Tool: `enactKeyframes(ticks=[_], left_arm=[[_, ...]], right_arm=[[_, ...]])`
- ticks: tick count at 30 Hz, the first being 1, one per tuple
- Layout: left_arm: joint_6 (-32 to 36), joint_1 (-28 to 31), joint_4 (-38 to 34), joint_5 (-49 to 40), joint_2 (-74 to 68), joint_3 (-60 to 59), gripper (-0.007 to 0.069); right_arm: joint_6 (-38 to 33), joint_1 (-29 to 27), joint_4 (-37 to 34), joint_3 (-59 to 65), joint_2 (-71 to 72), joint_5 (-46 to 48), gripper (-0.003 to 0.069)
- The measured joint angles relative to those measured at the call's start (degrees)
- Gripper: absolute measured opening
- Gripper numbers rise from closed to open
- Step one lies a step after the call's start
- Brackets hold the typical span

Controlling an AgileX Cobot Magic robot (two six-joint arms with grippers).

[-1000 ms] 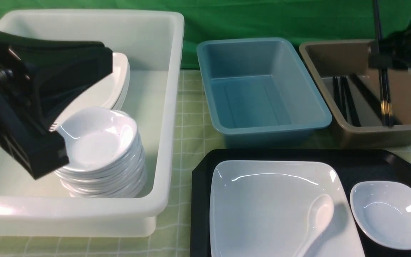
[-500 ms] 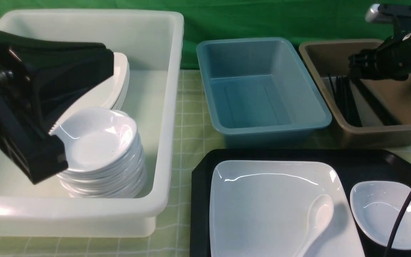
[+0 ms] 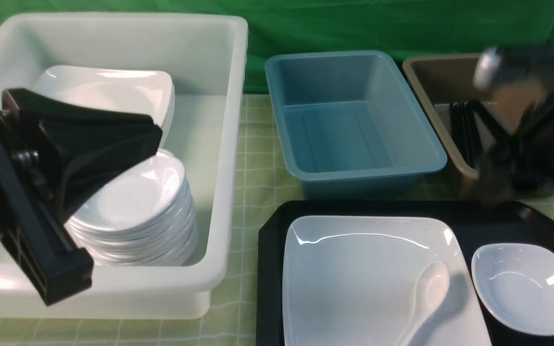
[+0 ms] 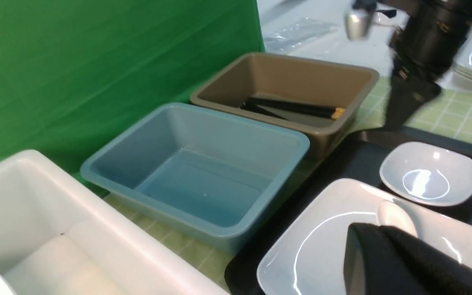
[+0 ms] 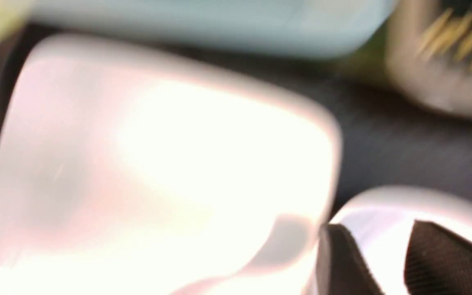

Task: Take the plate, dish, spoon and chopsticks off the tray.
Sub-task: Use the right arm to grab a soup spoon from the plate

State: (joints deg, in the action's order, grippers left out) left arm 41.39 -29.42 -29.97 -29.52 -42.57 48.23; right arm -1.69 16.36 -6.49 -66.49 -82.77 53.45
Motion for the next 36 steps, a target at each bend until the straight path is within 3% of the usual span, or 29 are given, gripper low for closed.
enactKeyframes(ticks=[3,7,12,19,24,28,29,31,36], left_arm=[[0.06,0.0,0.0,-0.22,0.0,-0.11,0.001],[0.01,0.0,-0.34,0.02,0.0,-0.61,0.001],[-0.9,0.0,-0.9,0.02,0.0,-0.61,0.001],[-0.9,0.0,-1.83,-0.03,0.0,-0.61,0.001],[-0.92,0.0,-2.01,-0.03,0.0,-0.61,0.001],[-0.97,0.0,-2.17,-0.08,0.0,-0.61,0.001],[-0.97,0.0,-2.17,-0.08,0.0,-0.61,0.001],[-0.97,0.0,-2.17,-0.08,0.0,-0.61,0.001],[-0.7,0.0,-2.17,-0.02,0.0,-0.61,0.001]], right_arm=[[12.14,6.28,0.18,9.17,1.97,-2.17,0.0354],[23.27,11.68,0.46,15.98,0.62,-9.34,0.0473],[28.35,14.13,0.62,17.26,-4.9,-16.23,0.0513],[29.78,14.13,0.33,17.21,-11.49,-18.59,0.0517],[28.25,14.13,0.37,17.09,-12.14,-19.27,0.044],[24.25,14.13,0.45,17.09,-12.23,-20.99,0.02],[24.01,14.13,0.45,17.09,-12.23,-21.03,0.0188],[21.68,14.13,0.4,16.35,-12.35,-19.96,0.0086],[18.13,14.13,0.28,9.79,-8.72,-15.3,0.0087]])
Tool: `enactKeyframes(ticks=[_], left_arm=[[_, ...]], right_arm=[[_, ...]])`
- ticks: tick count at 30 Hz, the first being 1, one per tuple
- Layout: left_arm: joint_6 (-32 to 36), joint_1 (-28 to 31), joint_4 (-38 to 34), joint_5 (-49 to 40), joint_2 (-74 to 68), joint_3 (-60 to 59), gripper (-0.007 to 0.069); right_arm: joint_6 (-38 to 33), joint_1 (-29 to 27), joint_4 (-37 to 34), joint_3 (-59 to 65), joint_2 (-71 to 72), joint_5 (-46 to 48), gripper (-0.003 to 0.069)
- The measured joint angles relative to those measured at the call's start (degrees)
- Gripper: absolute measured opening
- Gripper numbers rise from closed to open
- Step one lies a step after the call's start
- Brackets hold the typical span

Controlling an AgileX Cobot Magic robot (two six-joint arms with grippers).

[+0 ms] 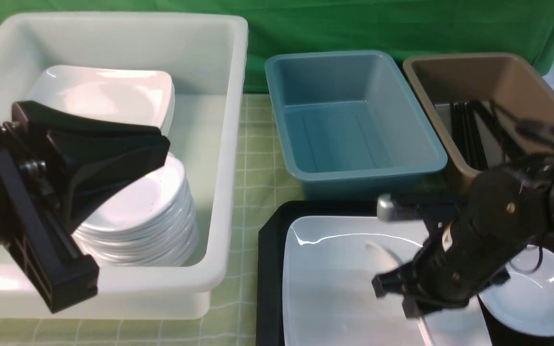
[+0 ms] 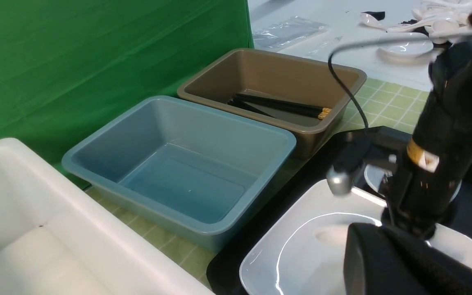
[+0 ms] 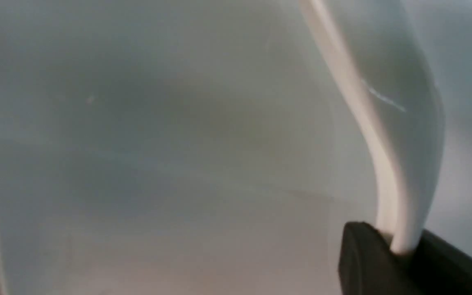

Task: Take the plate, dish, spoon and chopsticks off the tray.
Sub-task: Use the right arm to put the soup spoon into the small storage box in the middle, then use the right arm to grab a small plate from the dinner plate

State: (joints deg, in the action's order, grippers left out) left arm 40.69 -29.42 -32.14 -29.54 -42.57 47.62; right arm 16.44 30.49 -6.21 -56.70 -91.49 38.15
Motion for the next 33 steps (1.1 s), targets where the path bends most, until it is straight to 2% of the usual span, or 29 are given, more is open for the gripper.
enactKeyframes(ticks=[4,6,11,14,16,18,20,21,25,28,30,32,33], left_arm=[[0.26,0.0,0.0,0.27,0.0,0.0,0.001],[0.48,0.0,0.0,0.61,0.0,0.0,0.001],[0.68,0.0,0.0,1.06,0.0,0.0,0.001],[0.81,0.0,0.0,1.06,0.0,0.0,0.001],[0.84,0.0,0.0,1.06,0.0,0.0,0.001],[0.71,0.0,0.06,1.06,0.0,0.0,0.001],[0.43,0.0,0.35,1.06,0.0,0.0,0.001],[-0.21,0.0,1.5,1.01,0.0,0.0,0.001],[-2.14,0.0,3.99,0.98,-0.04,-0.66,0.001],[-2.44,0.0,4.31,0.2,-0.19,-1.2,0.001],[-2.44,0.0,4.37,-0.2,-0.24,-1.2,0.001],[-2.36,0.0,4.48,-0.2,-0.38,-1.2,0.001],[-2.36,0.0,4.48,-0.2,-0.43,-1.2,0.001]], right_arm=[[-2.17,-0.92,-0.2,-5.99,2.46,-2.15,0.0087],[-3.65,-2.41,-0.27,-10.29,2.49,-6.12,0.0087],[-5.2,-8.26,-0.51,-21.15,-4.78,-21.81,0.0106],[-5.33,-9.77,-0.53,-25.11,-10.06,-25.46,0.0192],[-5.33,-10.61,-0.58,-28.4,-14.33,-26.28,0.0332],[-6.22,-11.03,-0.58,-30.47,-16.58,-23.8,0.0436],[-7.66,-11.08,-0.58,-31.19,-16.59,-21.58,0.0462],[-10.71,-11.08,-0.58,-32.31,-15.76,-17.32,0.0473],[-16.44,-11.08,1.07,-33.25,-9.29,-2.28,0.0392],[-18.01,-10.69,6.72,-31.51,-3.0,10.46,0.0309],[-18.36,-10.53,8.95,-29.74,-0.9,14.36,0.0294],[-18.78,-10.32,14.17,-21.13,4.4,23.85,0.0283],[-18.78,-10.32,14.17,-21.13,4.73,23.85,0.0283]])
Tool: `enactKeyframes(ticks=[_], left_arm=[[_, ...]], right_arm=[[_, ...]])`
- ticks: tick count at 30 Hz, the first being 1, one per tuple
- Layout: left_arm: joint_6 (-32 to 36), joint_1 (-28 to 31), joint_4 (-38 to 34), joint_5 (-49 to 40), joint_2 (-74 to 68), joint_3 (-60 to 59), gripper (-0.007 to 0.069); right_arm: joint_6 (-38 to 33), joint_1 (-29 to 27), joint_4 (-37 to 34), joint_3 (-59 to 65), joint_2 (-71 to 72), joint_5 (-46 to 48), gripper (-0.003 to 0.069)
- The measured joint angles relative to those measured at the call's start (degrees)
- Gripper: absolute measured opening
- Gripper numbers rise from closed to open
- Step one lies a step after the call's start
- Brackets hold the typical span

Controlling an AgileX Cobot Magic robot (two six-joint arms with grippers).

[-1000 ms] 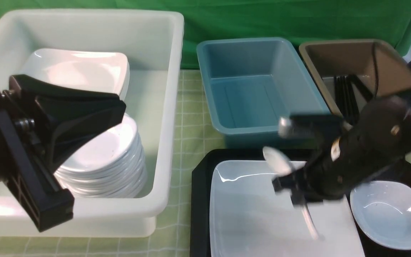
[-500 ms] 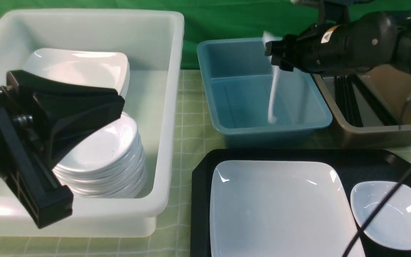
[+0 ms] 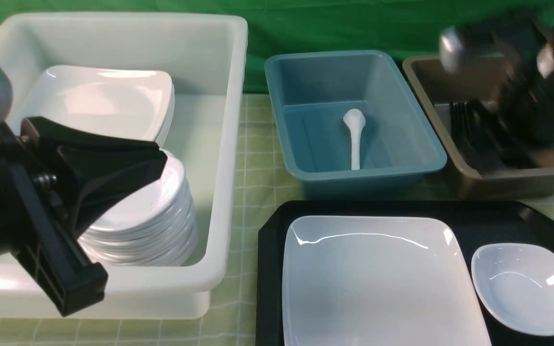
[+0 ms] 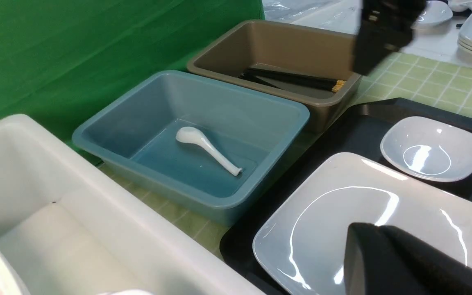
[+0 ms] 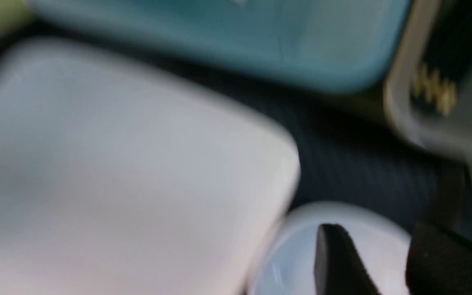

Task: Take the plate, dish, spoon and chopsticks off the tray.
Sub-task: Use the right arm to grab a small plate from the dinner plate

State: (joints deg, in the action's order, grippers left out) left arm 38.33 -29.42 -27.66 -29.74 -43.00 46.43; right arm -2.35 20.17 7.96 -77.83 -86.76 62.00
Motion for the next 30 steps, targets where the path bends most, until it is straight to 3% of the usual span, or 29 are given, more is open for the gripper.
enactKeyframes(ticks=[4,9,22,25,30], left_arm=[[1.08,0.0,0.0,0.0,0.01,0.0,0.001],[1.55,0.0,-0.05,0.06,0.01,0.0,0.001],[1.75,0.0,-0.37,0.0,-0.15,-0.48,0.001],[1.75,0.0,-0.37,0.0,-0.15,-0.48,0.001],[1.79,0.0,-0.37,0.0,-0.15,-0.48,0.001]], right_arm=[[0.0,0.0,3.7,14.62,4.48,1.64,0.0337],[-0.19,0.0,5.64,30.34,4.37,-13.83,0.0444],[0.17,0.0,11.98,34.02,-5.3,-27.12,0.0465],[0.17,0.0,11.98,34.02,-5.83,-27.62,0.0442],[-0.33,0.22,12.15,33.61,-5.83,-28.01,0.0237]])
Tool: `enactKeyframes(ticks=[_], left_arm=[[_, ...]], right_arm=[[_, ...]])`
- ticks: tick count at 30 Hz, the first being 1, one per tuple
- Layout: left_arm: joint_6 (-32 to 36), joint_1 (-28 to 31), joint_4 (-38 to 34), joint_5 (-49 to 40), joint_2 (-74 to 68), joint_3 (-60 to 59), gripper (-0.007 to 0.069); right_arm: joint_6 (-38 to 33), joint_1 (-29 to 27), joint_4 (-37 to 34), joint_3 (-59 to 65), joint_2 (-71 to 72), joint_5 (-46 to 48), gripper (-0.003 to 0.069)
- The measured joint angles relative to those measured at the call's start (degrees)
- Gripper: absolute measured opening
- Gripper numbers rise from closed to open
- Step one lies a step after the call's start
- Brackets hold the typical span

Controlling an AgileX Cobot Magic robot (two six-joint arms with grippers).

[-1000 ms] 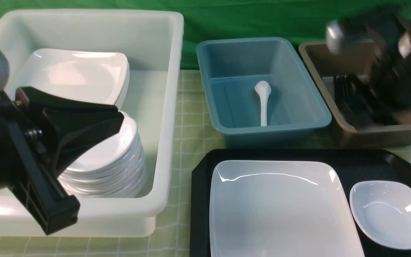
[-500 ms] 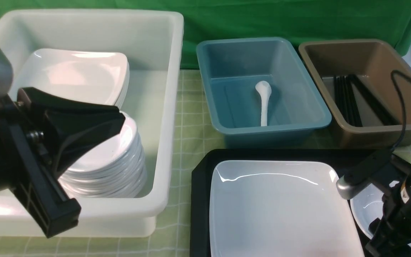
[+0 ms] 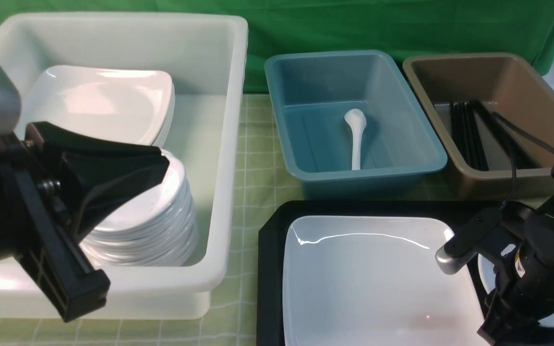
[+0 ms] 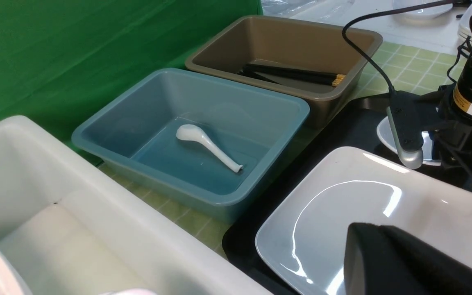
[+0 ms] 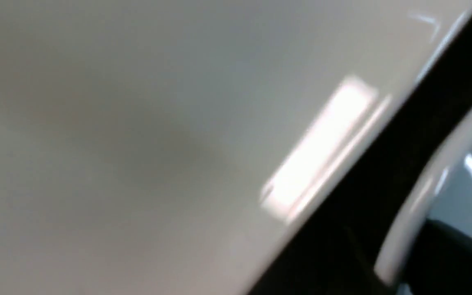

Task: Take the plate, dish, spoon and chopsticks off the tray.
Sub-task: Use the right arm to grab a small plate from the dinner plate, then use the right arm to put the small plate into the large storage box on the left

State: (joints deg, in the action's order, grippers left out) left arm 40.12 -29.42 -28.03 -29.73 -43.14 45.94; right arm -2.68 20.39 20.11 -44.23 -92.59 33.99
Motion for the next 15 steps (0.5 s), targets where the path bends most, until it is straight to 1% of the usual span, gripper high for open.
enactKeyframes(ticks=[1,4,7,9,10,11,12,15], left_arm=[[0.0,0.0,0.0,0.0,-0.05,0.0,0.001],[0.0,0.0,0.0,0.0,-0.05,-0.04,0.001],[0.0,0.0,0.12,0.0,-0.05,-0.04,0.001],[0.0,0.0,0.41,0.0,-0.05,-0.04,0.001],[-0.14,0.0,1.45,0.0,-0.05,-0.04,0.001],[-0.34,0.0,1.65,0.0,-0.05,-0.04,0.001],[-1.4,0.0,2.86,-0.3,-0.05,0.02,0.001],[-9.28,0.0,10.36,-4.26,1.23,2.11,0.001]], right_arm=[[-0.07,0.13,0.13,-0.47,0.26,0.3,0.0209],[-0.07,0.32,-0.43,-1.65,1.17,2.29,0.0178],[0.46,1.65,-1.69,-5.86,5.0,10.61,0.0075],[1.72,3.53,-2.58,-9.52,8.06,15.54,0.0062],[3.35,6.23,-2.91,-13.47,10.98,19.33,0.0061],[3.61,7.05,-3.1,-15.41,11.67,20.02,0.0061],[4.07,9.34,-3.68,-18.97,13.19,21.2,0.0061],[4.48,19.38,-5.87,-30.98,14.78,21.68,0.0061]])
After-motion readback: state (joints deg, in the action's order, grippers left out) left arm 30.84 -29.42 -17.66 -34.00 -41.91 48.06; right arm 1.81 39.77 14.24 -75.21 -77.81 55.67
